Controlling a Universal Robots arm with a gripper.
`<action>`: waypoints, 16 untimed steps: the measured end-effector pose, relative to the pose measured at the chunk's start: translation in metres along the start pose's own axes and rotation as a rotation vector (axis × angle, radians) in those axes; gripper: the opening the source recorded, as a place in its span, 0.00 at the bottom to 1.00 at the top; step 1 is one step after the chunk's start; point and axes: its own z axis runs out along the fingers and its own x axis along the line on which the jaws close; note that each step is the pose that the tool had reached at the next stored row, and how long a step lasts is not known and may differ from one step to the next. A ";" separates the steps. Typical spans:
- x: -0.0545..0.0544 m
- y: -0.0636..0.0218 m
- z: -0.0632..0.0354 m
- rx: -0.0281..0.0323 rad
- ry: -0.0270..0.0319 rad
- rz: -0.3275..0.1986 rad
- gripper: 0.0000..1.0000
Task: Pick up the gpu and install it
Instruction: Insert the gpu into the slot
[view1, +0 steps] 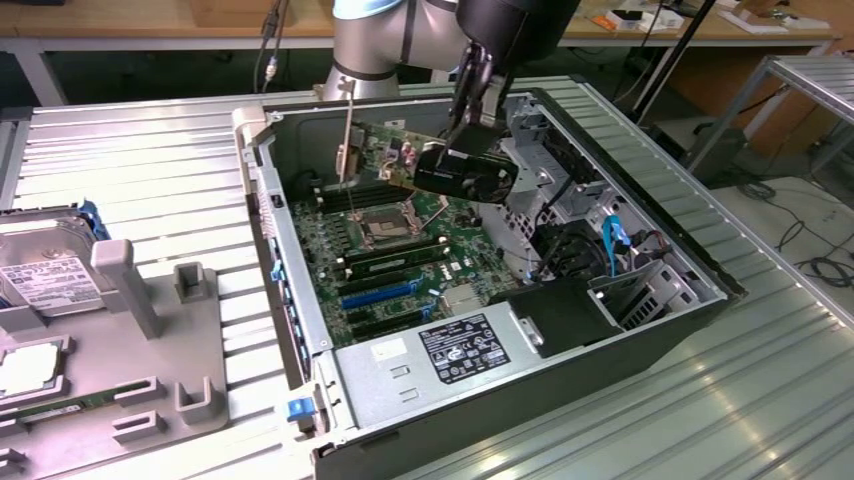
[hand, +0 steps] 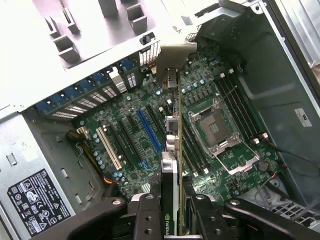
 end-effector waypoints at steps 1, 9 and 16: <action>0.000 0.0000 0.0000 -0.0003 0.0008 -0.015 0.27; 0.000 -0.0001 0.0000 -0.0023 0.0042 -0.049 0.27; 0.000 -0.0001 0.0000 -0.0067 0.0119 -0.125 0.27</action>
